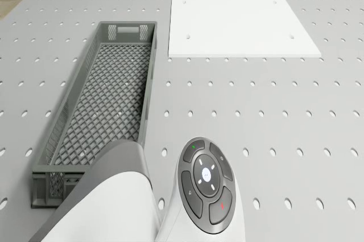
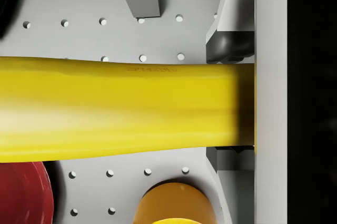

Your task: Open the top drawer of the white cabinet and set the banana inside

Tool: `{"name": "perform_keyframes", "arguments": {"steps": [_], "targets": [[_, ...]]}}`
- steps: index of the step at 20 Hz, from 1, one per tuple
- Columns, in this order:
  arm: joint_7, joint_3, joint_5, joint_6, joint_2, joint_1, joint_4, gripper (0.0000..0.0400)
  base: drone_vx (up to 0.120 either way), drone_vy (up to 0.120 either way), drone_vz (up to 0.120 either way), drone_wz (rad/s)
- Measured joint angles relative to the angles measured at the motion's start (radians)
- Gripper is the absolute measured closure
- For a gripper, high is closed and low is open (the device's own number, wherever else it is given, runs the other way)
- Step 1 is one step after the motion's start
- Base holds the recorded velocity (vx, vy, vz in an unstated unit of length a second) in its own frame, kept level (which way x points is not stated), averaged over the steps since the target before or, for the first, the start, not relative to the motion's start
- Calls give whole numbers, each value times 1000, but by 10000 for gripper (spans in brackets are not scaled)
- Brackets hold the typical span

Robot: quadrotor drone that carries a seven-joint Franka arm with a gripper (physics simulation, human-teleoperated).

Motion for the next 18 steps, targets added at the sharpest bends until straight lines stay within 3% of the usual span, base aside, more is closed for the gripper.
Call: {"name": "perform_keyframes", "arguments": {"steps": [18], "targets": [[11, 2, 9, -25, 24, -16, -5, 199, -120, 0, 120, 0]]}}
